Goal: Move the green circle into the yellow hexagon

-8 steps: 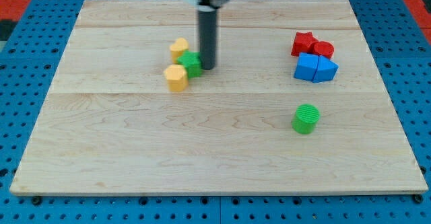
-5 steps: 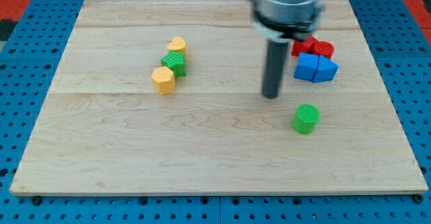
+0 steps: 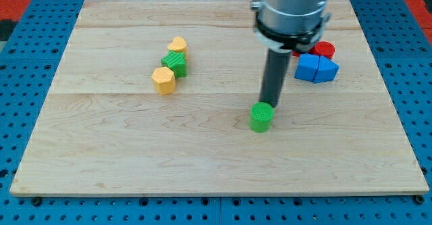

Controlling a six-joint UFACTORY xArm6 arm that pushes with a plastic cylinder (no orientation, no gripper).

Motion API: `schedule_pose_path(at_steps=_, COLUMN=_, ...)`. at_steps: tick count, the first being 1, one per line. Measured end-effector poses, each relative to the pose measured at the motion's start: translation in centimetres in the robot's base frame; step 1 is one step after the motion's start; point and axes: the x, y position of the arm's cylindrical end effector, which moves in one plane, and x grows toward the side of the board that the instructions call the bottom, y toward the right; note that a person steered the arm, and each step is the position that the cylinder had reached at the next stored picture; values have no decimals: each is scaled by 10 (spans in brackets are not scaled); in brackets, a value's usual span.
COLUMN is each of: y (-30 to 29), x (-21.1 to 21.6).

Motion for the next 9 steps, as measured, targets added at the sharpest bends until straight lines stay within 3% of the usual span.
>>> schedule_pose_path(at_steps=1, y=75, x=6)
schedule_pose_path(at_steps=2, y=72, x=45)
schedule_pose_path(at_steps=3, y=33, x=56)
schedule_pose_path(at_steps=5, y=-85, x=17)
schedule_pose_path(at_steps=6, y=-101, x=13)
schedule_pose_path(at_steps=7, y=-168, x=19)
schedule_pose_path(at_steps=8, y=-187, x=19)
schedule_pose_path(at_steps=9, y=-244, x=15)
